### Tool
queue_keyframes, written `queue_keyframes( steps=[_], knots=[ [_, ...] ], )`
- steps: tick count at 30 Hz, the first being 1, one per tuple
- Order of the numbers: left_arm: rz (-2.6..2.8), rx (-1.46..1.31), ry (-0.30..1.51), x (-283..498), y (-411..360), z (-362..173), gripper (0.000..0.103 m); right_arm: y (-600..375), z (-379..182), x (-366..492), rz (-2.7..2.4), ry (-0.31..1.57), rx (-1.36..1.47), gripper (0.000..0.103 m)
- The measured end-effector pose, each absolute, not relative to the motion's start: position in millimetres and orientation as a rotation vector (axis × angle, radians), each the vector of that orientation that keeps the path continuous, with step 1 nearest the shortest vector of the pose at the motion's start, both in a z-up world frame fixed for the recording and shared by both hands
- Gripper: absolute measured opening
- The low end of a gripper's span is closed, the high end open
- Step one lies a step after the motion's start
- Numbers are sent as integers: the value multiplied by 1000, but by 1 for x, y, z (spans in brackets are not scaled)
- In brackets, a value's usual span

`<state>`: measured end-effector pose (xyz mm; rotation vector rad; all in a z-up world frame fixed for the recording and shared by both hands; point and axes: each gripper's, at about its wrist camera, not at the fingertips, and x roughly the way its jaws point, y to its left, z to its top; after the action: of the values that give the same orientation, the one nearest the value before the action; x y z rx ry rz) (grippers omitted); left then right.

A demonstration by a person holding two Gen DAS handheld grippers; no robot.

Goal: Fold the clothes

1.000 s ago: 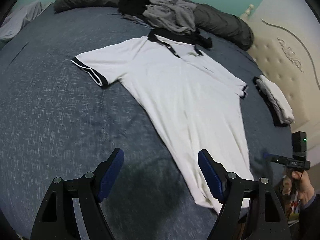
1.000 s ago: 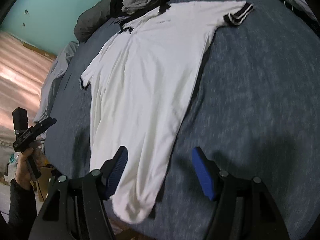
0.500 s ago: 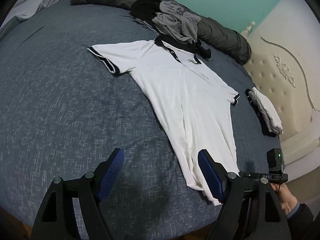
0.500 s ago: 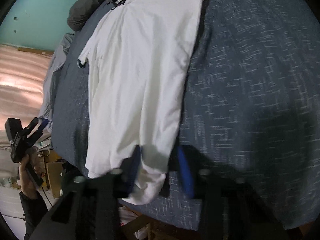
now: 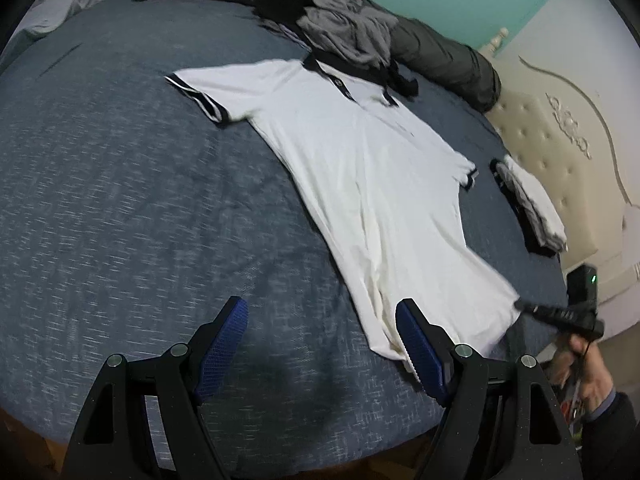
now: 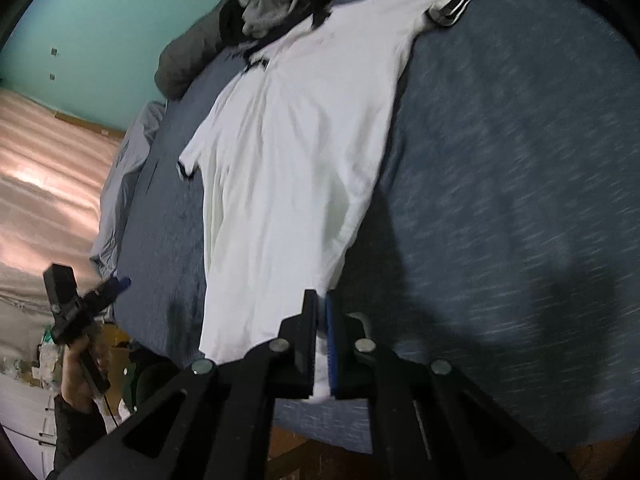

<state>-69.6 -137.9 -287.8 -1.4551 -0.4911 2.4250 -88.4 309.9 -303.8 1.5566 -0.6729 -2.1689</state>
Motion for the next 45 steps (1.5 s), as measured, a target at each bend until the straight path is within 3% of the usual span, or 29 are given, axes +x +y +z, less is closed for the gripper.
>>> queue_keyframes(
  steps=[8,13,16,27,30,32,34,45],
  knots=[
    [2336,-1514,-452,-79,-100,-312,80,356,-297,-91,-2285,-637,1586,4],
    [2276,-1578,-421,-85,-84,-332,69,378,-305,-90,-2347,-642,1605,4],
    [2238,-1597,-421,-85,-74,-341,56,391,-308,-93,-2384,-651,1601,4],
    [2130,-1680,-503,-86,-44,-374,54,399,-311,-96,-2362,-686,1598,4],
    [2092,-1701,-552,-88,-40,-385,33,399,-312,-95,-2358,-697,1596,4],
    [2078,-1716,-570,-90,-39,-392,24,400,-312,-94,-2356,-703,1596,4],
    [2086,-1715,-542,-88,-39,-394,6,401,-312,-93,-2353,-715,1589,4],
    [2149,-1593,-515,-68,-80,-349,1,391,-300,-89,-2352,-693,1546,4]
  ],
)
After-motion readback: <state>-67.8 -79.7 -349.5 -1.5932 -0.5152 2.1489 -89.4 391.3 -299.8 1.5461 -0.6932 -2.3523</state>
